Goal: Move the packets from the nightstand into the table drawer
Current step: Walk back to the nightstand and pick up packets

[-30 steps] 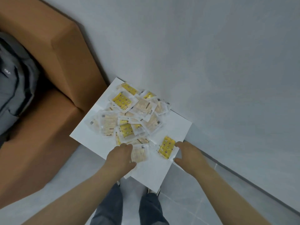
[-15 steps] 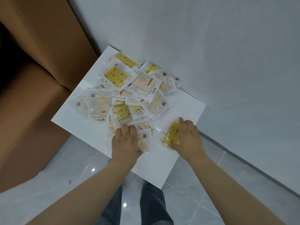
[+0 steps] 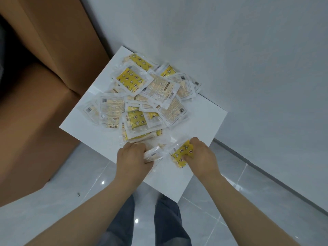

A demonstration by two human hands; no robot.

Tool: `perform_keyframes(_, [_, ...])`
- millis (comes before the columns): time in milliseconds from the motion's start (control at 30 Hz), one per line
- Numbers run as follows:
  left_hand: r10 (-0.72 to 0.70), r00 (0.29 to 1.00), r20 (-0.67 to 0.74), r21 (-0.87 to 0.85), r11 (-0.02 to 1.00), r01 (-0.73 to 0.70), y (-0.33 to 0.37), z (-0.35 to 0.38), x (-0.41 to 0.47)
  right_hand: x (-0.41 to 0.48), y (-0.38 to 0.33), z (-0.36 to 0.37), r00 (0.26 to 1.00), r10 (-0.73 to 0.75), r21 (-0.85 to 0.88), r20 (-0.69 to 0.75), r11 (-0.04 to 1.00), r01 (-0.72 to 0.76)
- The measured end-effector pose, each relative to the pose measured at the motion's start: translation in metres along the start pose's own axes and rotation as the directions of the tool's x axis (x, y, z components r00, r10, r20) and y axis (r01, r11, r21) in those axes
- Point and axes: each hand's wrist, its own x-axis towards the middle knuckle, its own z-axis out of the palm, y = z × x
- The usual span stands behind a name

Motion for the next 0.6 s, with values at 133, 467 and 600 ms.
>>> perform_keyframes(133, [-0.16,0.983,0.094,-0.156,0.972,0.173,-0.013,-0.029,-0.011,-0.007,-0.015,0.0,0.998,-0.056,0.108,0.031,0.993,0.052])
perform_keyframes(467, [-0.388,0.912,0.13,-0.185,0.894,0.407,-0.07,-0.063,-0.025,-0.026,-0.061,0.007,0.987,-0.126,0.193,-0.102,0.971,0.144])
perform_keyframes(600, [-0.428,0.89,0.157,-0.21,0.866,0.453,-0.081,-0.065,-0.028,-0.033,-0.076,0.011,0.975,-0.047,0.293,-0.217,0.95,0.111])
